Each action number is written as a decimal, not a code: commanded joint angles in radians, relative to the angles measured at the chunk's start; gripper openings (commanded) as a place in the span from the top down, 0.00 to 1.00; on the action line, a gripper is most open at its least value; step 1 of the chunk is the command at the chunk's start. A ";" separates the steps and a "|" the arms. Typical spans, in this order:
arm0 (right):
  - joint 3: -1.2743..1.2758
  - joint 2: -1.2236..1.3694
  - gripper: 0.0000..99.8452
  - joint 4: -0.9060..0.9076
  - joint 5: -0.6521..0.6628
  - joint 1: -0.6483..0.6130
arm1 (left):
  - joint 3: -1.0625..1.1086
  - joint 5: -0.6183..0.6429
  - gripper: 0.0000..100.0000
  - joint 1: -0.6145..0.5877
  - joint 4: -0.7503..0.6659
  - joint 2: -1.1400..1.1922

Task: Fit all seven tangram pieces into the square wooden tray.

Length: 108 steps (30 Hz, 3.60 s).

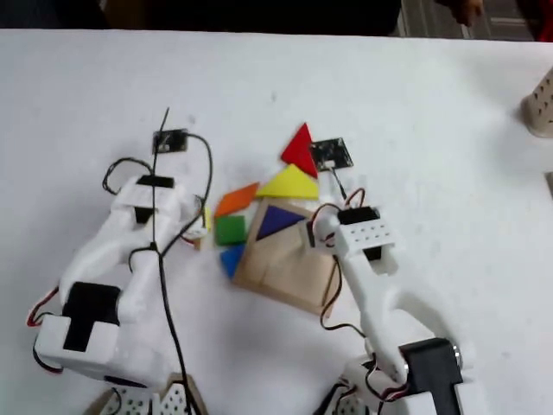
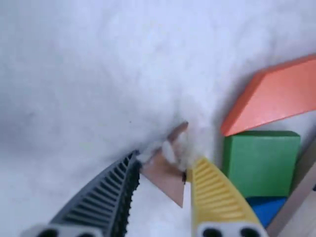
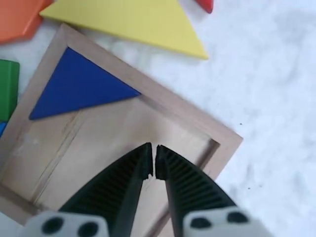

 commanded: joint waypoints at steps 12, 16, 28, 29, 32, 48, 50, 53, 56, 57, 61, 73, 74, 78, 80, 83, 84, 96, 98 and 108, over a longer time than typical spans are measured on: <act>-0.005 -0.048 0.98 -0.012 -0.002 0.012 | -0.035 -0.014 0.96 0.008 0.017 -0.027; -0.005 -0.056 0.98 -0.010 0.002 0.013 | -0.026 -0.014 0.96 0.012 0.049 -0.134; -0.026 -0.111 0.98 0.093 0.003 0.285 | -0.026 -0.014 0.96 0.122 0.130 -0.315; -0.025 -0.113 0.98 0.104 0.003 0.306 | -0.026 -0.014 0.96 0.156 0.129 -0.315; 0.002 -0.113 0.98 0.097 0.003 0.357 | -0.032 0.000 0.96 0.275 0.123 -0.315; 0.048 -0.113 0.98 0.048 0.003 0.407 | -0.037 0.187 0.89 0.633 -0.222 -0.041; 0.048 -0.113 0.98 0.048 0.005 0.406 | -0.037 0.187 0.83 0.645 -0.219 -0.045; 0.048 -0.113 0.98 0.048 0.005 0.406 | -0.034 0.187 0.77 0.644 -0.216 -0.053; 0.049 -0.113 0.98 0.048 0.005 0.404 | -0.037 0.181 0.77 0.610 -0.189 -0.054; 0.049 -0.113 0.98 0.048 0.005 0.404 | -0.048 0.181 0.77 0.599 -0.173 -0.054; 0.049 -0.113 0.98 0.048 0.005 0.404 | -0.110 0.180 0.77 0.568 -0.048 -0.054; 0.049 -0.113 0.98 0.048 0.005 0.404 | -0.037 0.034 0.99 0.625 0.106 -0.182; 0.049 -0.113 0.98 0.048 0.005 0.404 | -0.002 0.034 0.98 0.644 0.069 -0.196; 0.049 -0.113 0.98 0.048 0.005 0.404 | 0.104 0.041 0.98 0.708 -0.121 -0.191; 0.049 -0.113 0.98 0.048 0.005 0.404 | 0.104 0.044 0.98 0.710 -0.172 -0.168; 0.051 -0.113 0.98 0.048 0.005 0.404 | 0.075 0.044 0.98 0.708 -0.210 -0.104; 0.051 -0.113 0.98 0.048 0.005 0.404 | 0.058 0.044 0.98 0.711 -0.213 -0.077; 0.051 -0.113 0.98 0.048 0.005 0.403 | -0.066 0.152 0.98 0.831 -0.252 0.045; 0.051 -0.113 0.98 0.048 0.005 0.403 | -0.061 0.222 0.98 0.845 -0.298 0.047; 0.051 -0.113 0.98 0.048 0.005 0.401 | -0.060 0.287 0.98 0.817 -0.394 0.041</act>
